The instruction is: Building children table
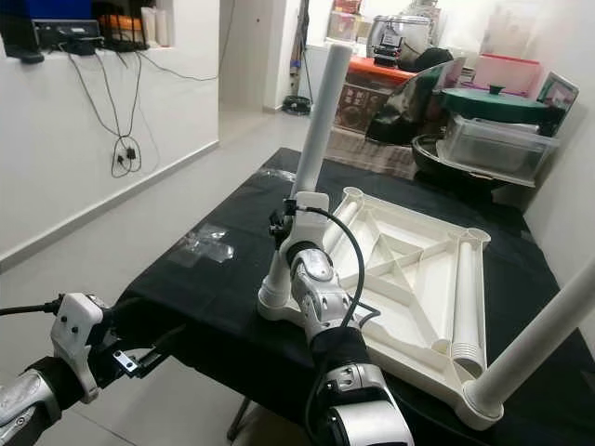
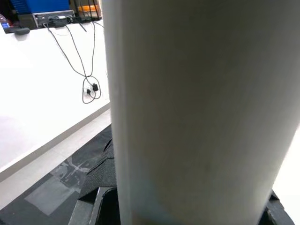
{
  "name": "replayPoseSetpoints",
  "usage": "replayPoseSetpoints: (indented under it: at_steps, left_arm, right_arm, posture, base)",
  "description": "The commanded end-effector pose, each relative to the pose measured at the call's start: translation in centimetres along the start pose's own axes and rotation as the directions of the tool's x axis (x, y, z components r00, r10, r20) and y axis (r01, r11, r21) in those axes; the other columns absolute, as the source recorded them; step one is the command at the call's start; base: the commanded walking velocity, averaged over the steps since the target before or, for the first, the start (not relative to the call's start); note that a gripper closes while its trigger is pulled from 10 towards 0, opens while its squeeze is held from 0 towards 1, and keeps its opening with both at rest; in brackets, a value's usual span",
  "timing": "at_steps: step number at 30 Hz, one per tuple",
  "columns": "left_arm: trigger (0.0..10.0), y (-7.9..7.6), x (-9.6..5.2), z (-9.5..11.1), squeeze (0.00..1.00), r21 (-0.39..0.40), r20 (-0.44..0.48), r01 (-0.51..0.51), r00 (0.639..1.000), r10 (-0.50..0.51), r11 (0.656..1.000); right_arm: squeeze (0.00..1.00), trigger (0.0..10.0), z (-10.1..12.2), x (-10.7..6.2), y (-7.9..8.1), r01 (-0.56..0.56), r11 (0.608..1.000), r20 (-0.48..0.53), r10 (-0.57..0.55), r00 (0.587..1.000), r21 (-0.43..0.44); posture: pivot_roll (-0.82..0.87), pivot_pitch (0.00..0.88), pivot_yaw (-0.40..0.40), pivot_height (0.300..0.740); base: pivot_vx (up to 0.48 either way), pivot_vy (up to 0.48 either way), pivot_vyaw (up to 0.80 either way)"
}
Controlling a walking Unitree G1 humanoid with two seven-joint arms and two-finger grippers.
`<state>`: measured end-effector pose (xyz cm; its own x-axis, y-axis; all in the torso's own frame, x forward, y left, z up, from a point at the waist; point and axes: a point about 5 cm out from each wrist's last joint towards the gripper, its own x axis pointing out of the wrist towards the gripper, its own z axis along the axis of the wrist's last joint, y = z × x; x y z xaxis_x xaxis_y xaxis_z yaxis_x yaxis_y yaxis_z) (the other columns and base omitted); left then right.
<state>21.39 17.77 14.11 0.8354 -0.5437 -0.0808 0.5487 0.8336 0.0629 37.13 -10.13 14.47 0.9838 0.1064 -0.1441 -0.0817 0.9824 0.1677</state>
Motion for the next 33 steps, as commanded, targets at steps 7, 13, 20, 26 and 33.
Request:
replayPoseSetpoints:
  at_steps: [7, 13, 20, 26, 33]
  left_arm:
    - [10.0, 0.2, 0.1, 0.0, 0.0, 0.005, 0.001, -0.005, 1.0, 0.005, 1.0]
    - [10.0, 0.4, 0.1, 0.0, 0.0, 0.01, -0.001, -0.007, 1.0, 0.007, 1.0]
    - [10.0, 0.5, 0.2, 0.0, 0.0, 0.009, -0.002, -0.003, 1.0, 0.003, 1.0]
    - [10.0, 0.6, 0.2, 0.0, 0.0, 0.013, -0.002, -0.006, 1.0, 0.006, 1.0]
    - [10.0, 0.6, 0.1, 0.1, 0.0, 0.017, -0.001, -0.008, 1.0, 0.008, 1.0]
  right_arm:
    - [0.0, 0.0, -7.6, -2.0, -2.2, 0.1, 0.995, -0.283, -0.098, 0.954, -0.007]
    - [0.0, 0.0, -5.9, -2.5, -0.3, -0.124, 0.992, -0.106, 0.127, 0.986, 0.029]
    - [0.0, 0.0, -6.7, -2.9, -0.6, -0.164, 0.986, -0.133, 0.163, 0.978, 0.005]
    - [0.0, 0.0, -6.3, -3.0, 0.1, -0.232, 0.969, -0.092, 0.224, 0.97, -0.087]
    - [0.0, 0.0, -6.3, -3.3, 1.0, -0.29, 0.939, -0.085, 0.279, 0.957, -0.185]
  posture:
    - [0.1, 0.0, -0.102, 0.74]
    - [0.1, 0.0, -0.094, 0.74]
    - [0.1, 0.0, -0.091, 0.74]
    - [0.1, 0.0, -0.09, 0.74]
    - [0.11, 0.0, -0.093, 0.74]
  base:
    - [0.0, 0.0, 0.0]
    - [0.0, 0.0, 0.0]
    - [0.0, 0.0, 0.0]
    - [0.0, 0.0, 0.0]
    - [0.0, 0.0, 0.0]
